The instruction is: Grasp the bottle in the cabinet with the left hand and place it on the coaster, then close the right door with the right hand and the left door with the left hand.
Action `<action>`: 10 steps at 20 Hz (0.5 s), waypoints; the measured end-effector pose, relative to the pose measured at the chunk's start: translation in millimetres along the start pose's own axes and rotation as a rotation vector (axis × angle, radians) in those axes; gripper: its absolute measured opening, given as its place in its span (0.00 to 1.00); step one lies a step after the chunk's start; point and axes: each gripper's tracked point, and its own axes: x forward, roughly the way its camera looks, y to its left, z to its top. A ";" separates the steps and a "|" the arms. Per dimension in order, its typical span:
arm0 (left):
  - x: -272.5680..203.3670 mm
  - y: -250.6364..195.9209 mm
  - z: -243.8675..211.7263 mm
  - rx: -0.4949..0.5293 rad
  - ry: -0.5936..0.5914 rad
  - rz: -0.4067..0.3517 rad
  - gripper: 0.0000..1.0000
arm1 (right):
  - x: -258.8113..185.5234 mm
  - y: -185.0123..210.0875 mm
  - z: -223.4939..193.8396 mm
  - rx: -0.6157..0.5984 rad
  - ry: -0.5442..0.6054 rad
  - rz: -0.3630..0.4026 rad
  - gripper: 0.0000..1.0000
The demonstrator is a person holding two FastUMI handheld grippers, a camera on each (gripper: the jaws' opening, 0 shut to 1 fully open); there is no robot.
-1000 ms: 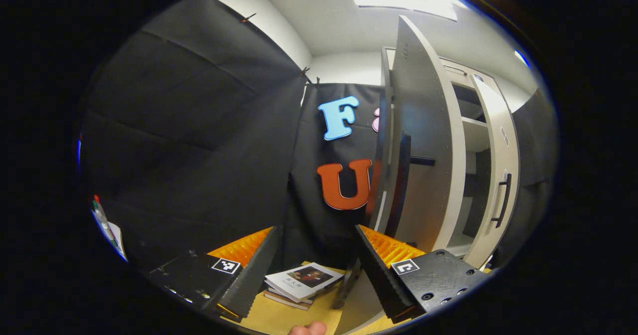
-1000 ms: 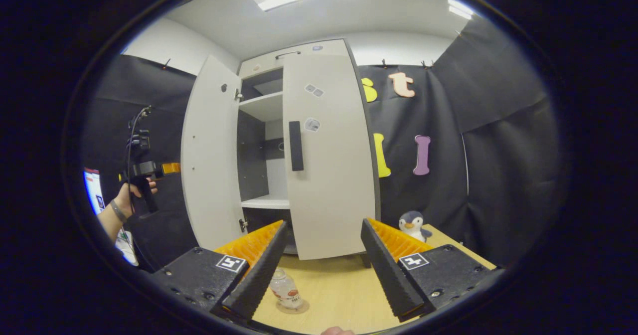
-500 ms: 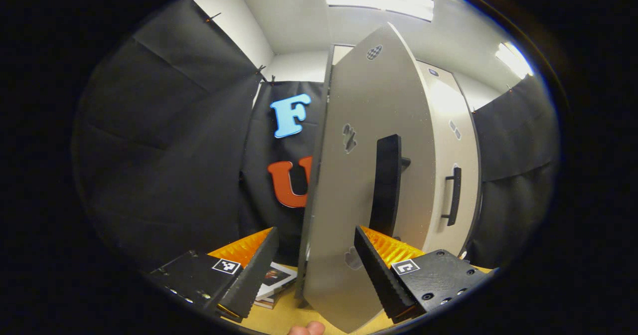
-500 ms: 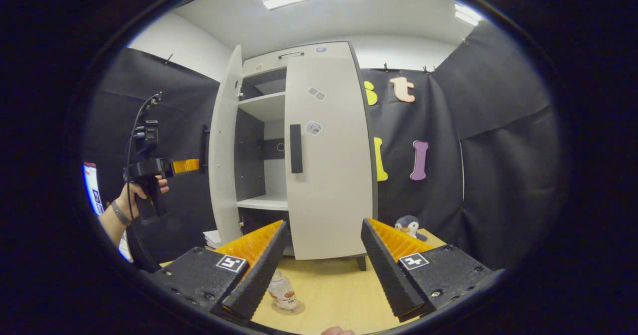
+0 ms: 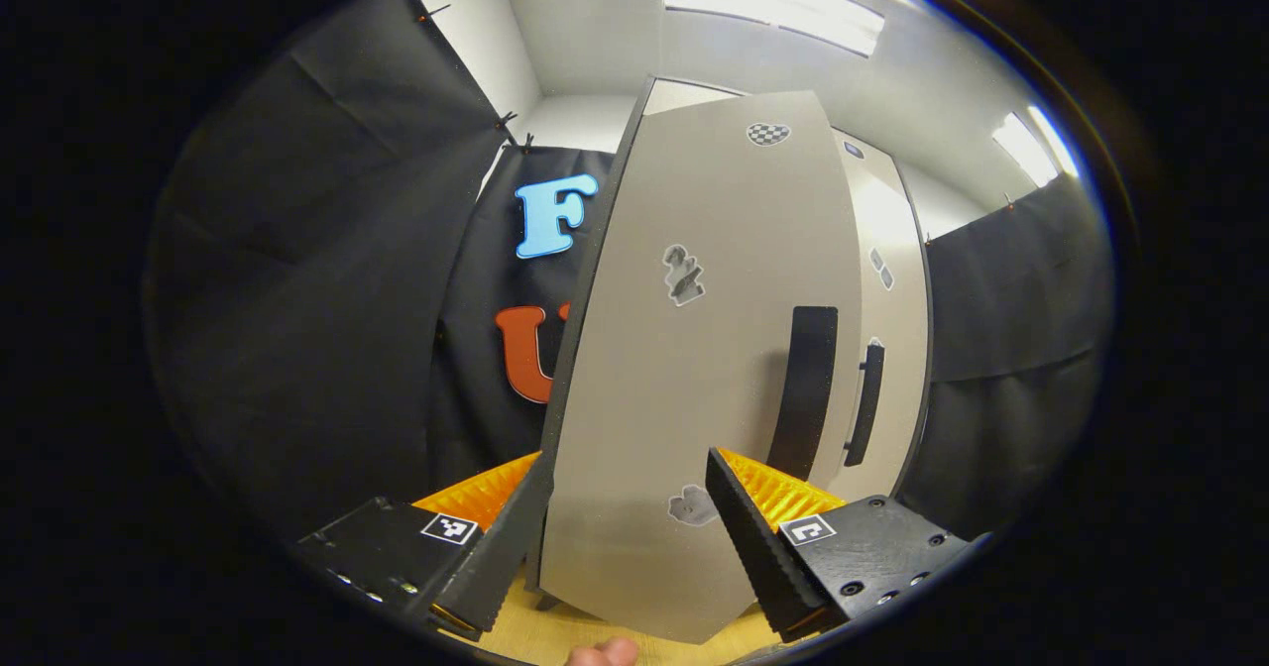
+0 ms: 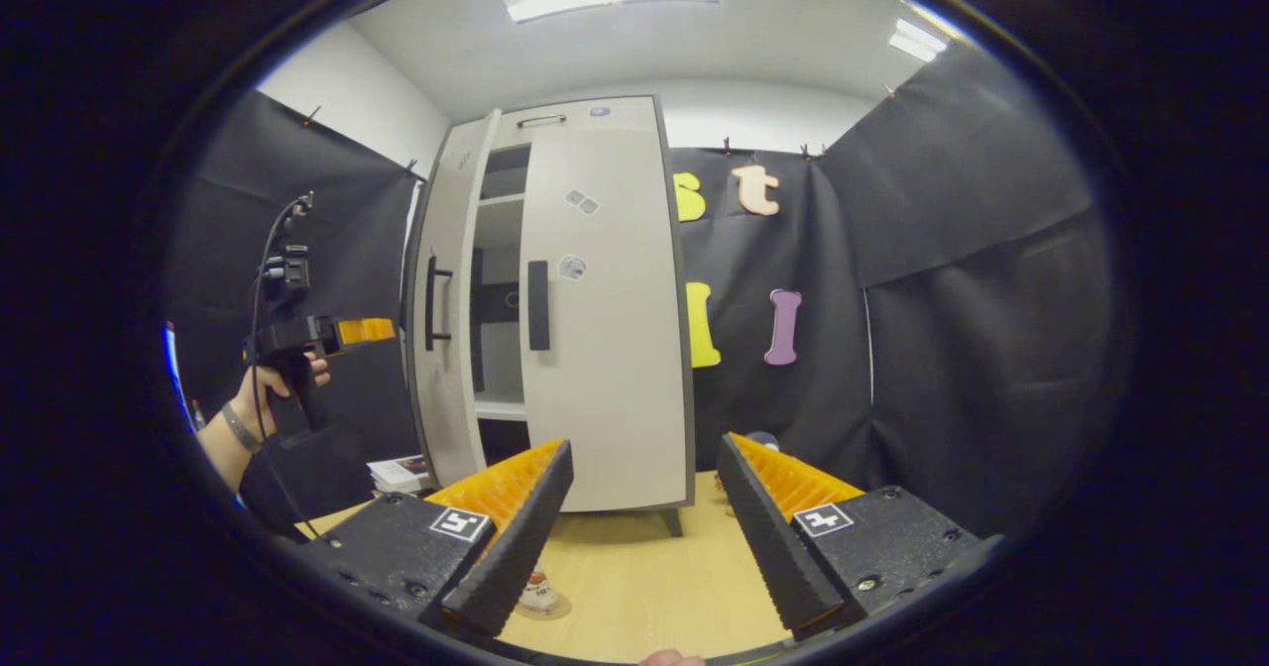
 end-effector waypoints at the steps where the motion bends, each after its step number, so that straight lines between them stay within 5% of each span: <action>1: -6.6 0.0 6.8 0.015 -0.012 0.000 0.99 | 0.0 1.2 3.0 0.004 -0.007 0.003 0.97; 10: -94.8 -37.6 -8.9 0.140 -0.024 -0.031 0.99 | 12.2 18.8 -3.8 0.042 0.022 0.076 0.97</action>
